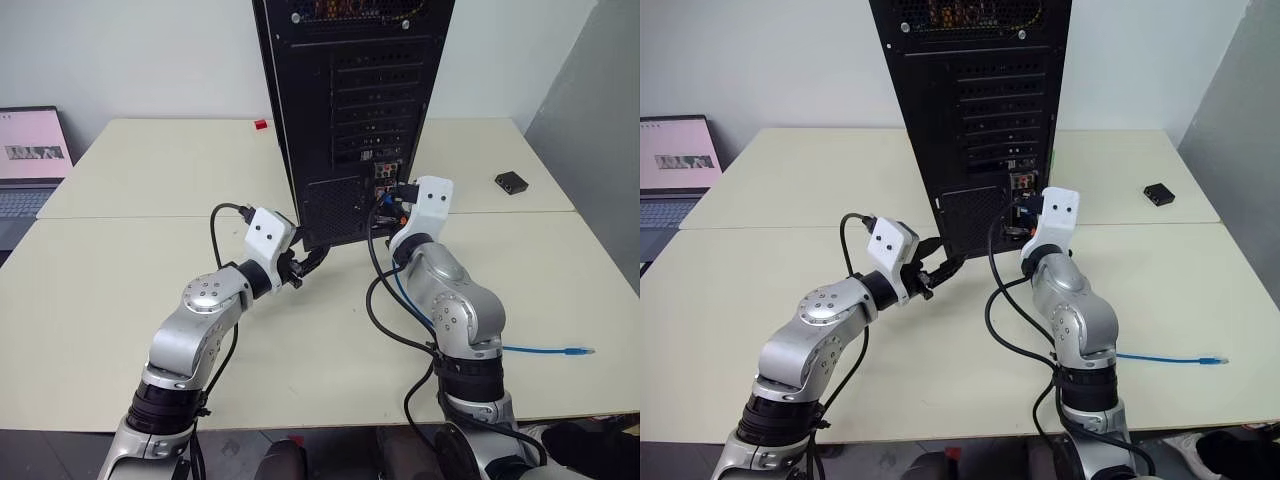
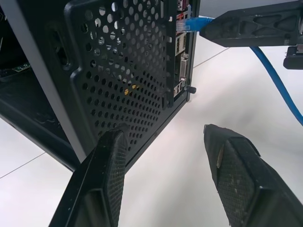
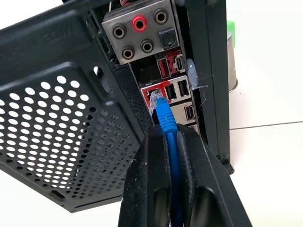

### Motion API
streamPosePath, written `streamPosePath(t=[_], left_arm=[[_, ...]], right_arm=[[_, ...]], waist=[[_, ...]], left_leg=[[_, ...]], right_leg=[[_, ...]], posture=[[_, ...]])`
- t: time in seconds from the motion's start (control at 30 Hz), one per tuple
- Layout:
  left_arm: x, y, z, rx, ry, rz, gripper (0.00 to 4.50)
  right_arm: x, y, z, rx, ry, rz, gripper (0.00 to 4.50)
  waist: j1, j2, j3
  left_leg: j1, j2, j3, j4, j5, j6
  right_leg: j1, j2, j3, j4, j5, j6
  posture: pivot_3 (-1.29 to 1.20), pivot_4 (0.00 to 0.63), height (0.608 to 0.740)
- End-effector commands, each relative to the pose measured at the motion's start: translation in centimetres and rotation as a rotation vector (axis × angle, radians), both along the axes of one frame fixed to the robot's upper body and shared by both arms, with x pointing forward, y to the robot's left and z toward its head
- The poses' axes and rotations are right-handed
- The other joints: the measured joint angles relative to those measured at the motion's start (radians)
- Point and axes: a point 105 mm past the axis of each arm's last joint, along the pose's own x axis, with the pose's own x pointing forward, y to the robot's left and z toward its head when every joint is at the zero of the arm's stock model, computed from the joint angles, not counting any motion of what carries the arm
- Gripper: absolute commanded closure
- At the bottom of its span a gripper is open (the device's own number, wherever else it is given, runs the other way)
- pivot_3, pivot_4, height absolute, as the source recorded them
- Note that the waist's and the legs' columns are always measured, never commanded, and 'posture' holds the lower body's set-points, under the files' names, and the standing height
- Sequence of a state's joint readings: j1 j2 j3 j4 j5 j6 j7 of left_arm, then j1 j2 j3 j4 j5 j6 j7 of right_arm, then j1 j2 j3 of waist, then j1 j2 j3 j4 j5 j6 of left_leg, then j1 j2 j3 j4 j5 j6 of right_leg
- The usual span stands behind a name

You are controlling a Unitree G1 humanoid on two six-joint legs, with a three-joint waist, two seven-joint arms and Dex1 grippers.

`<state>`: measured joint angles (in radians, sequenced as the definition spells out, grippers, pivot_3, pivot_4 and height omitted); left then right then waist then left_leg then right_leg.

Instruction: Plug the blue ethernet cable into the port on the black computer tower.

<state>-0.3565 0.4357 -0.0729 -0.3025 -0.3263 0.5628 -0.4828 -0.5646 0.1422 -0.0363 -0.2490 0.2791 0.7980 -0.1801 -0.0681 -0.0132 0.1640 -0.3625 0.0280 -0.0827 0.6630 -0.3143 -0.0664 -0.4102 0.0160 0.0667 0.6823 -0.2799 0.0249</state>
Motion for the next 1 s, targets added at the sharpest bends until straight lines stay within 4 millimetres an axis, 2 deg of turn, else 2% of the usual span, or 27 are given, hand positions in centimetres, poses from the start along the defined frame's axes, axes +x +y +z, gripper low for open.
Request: streamPosePath(t=[0.03, 1.0], left_arm=[[-0.1, 0.1, 1.2, -0.002, -0.055, -0.002, 1.83], [-0.1, 0.2, 1.1, 0.005, -0.058, -0.003, 1.83]], right_arm=[[-0.5, 2.7, 4.3, 0.132, -0.109, 0.074, 4.50], [-1.2, 3.6, 3.0, 0.298, -0.038, 0.117, 4.50]], waist=[[-0.002, 0.000, 0.000], [-0.014, 0.001, 0.001]], left_leg=[[0.000, 0.000, 0.000, 0.000, 0.000, 0.000], [-0.001, 0.000, 0.000, -0.001, 0.000, 0.000]], right_leg=[[0.000, 0.000, 0.000, 0.000, 0.000, 0.000], [-0.001, 0.000, 0.001, -0.001, 0.000, 0.000]], posture=[[0.00, 0.150, 0.740], [0.00, 0.150, 0.740]])
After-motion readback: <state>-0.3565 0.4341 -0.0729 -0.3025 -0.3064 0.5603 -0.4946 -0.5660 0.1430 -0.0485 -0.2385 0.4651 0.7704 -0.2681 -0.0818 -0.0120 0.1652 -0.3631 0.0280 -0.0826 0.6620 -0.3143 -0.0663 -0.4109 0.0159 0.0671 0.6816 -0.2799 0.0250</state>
